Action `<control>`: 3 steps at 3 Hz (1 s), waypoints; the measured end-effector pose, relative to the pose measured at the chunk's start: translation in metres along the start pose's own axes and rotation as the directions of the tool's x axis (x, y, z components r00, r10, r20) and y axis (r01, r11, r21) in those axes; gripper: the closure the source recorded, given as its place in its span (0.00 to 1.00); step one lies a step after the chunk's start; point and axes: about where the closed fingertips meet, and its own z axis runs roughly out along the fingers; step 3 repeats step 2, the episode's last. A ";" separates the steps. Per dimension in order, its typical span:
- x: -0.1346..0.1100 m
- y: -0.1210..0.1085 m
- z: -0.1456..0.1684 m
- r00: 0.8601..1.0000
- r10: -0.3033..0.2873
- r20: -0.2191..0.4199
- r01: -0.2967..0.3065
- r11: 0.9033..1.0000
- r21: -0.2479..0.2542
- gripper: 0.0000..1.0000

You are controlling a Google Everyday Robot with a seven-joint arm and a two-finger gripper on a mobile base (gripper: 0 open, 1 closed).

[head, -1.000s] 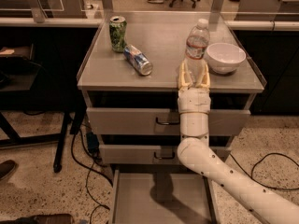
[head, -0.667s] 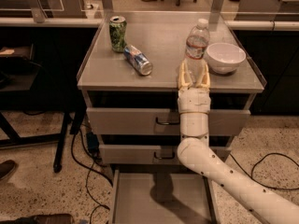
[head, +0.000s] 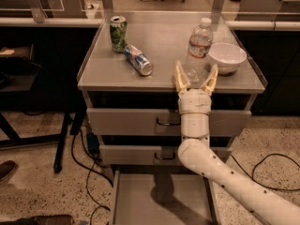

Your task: Pick water bottle from bottom drawer and place on counter

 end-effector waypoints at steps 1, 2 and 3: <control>0.000 0.000 0.000 1.000 0.000 0.000 0.000 1.000 0.000 0.00; 0.000 0.000 0.000 1.000 0.000 0.000 0.000 1.000 0.000 0.00; 0.000 0.000 0.000 1.000 0.000 0.000 0.000 1.000 0.000 0.00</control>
Offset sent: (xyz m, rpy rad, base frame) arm 0.0000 0.0000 0.0000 0.0000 0.0000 0.0000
